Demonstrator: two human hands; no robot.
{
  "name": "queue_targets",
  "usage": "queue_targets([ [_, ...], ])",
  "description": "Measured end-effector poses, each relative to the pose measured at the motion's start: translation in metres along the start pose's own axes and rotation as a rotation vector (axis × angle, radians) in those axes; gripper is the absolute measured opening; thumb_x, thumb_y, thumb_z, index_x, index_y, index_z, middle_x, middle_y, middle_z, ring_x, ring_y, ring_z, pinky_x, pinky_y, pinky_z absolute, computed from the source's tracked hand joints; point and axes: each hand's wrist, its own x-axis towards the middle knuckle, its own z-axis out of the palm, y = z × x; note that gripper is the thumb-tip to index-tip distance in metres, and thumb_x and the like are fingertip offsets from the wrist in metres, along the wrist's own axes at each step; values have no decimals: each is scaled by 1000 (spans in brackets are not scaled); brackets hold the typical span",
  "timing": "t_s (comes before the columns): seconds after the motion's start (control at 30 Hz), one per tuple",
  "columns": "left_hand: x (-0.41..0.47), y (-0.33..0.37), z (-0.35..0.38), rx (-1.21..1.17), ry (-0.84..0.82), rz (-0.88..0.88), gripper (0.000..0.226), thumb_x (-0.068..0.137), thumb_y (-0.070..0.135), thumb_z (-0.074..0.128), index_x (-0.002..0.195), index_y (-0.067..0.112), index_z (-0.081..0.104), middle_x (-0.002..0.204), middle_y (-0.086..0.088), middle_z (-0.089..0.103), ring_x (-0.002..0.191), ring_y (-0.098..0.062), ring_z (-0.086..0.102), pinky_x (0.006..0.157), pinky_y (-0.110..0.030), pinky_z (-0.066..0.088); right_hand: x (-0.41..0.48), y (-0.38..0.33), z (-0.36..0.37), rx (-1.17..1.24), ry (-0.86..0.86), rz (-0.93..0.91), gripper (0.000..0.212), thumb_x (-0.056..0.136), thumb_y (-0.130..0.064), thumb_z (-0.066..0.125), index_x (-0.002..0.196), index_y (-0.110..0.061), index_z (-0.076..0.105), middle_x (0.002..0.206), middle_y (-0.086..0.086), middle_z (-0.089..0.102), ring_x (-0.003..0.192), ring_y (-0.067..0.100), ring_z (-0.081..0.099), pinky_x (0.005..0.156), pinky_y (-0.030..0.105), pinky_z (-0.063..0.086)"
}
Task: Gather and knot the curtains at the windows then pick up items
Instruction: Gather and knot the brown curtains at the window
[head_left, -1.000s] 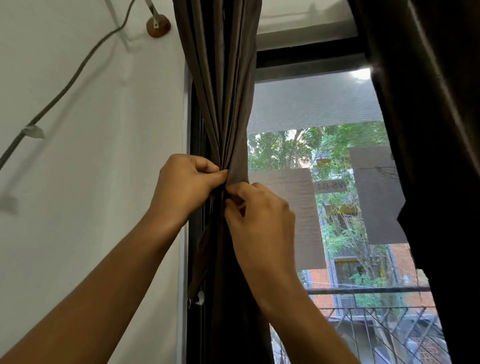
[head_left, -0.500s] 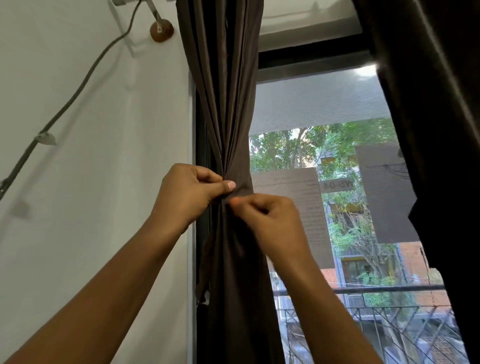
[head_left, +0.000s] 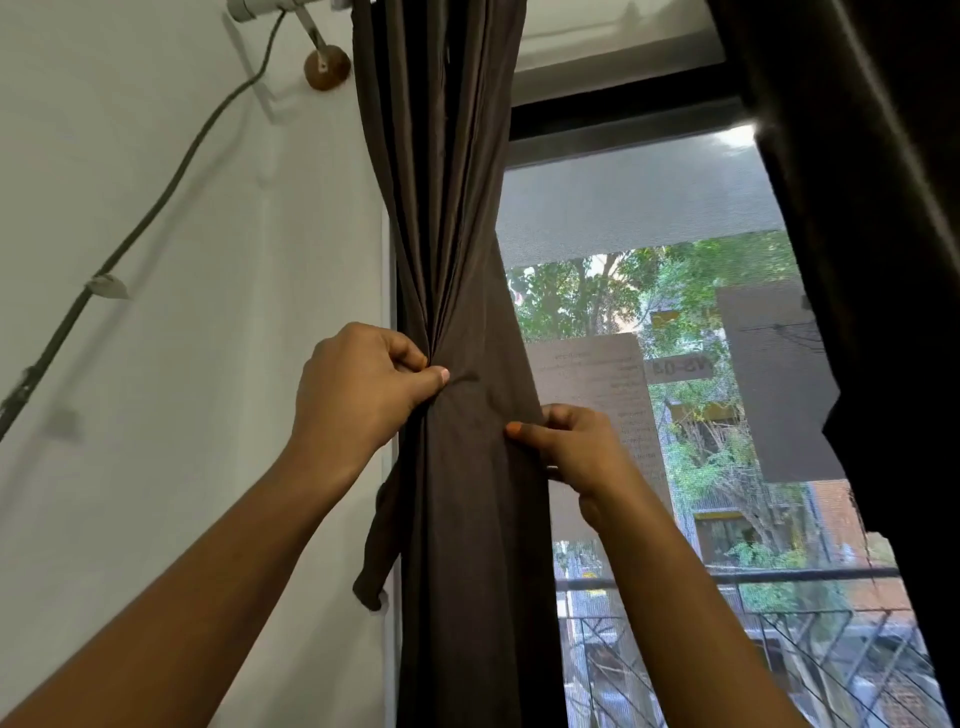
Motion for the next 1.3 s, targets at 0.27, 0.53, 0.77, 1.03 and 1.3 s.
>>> queue_targets([
  [0.27, -5, 17, 7, -78, 19, 34, 15, 77, 34, 77, 71, 27, 65, 65, 8, 64, 67, -9, 63, 72, -28, 52, -73, -40, 15, -644, 501, -604, 7, 85, -29, 63, 89, -23, 65, 82, -7, 66, 65, 16, 59, 62, 30, 42],
  [0.53, -7, 14, 4, -432, -93, -86, 12, 75, 33, 77, 79, 22, 75, 75, 2, 73, 71, -10, 70, 83, -39, 59, -70, -29, 52, -889, 608, -755, 10, 74, -15, 73, 76, -21, 65, 65, -4, 55, 47, 17, 47, 59, 27, 30],
  [0.77, -8, 8, 11, -409, -120, -65, 7, 78, 39, 72, 74, 34, 73, 72, 8, 73, 70, -5, 70, 83, -37, 58, -58, -20, 54, -705, 599, -831, 11, 76, -13, 66, 82, -21, 72, 64, -5, 58, 46, 15, 49, 56, 25, 35],
  [1.03, -4, -1, 9, -258, -111, -15, 13, 78, 35, 75, 78, 22, 75, 75, 4, 72, 75, -8, 69, 80, -32, 57, -46, -16, 33, -262, 108, -593, 22, 89, -35, 60, 84, -20, 75, 73, -1, 67, 68, 12, 61, 66, 37, 50],
  [1.3, -2, -9, -9, -325, -108, -86, 6, 78, 27, 75, 78, 22, 73, 79, -1, 73, 76, -14, 71, 81, -34, 58, 31, 15, 32, 242, -332, 209, 54, 80, -52, 65, 123, -19, 60, 122, 2, 63, 118, 22, 54, 100, 40, 41],
])
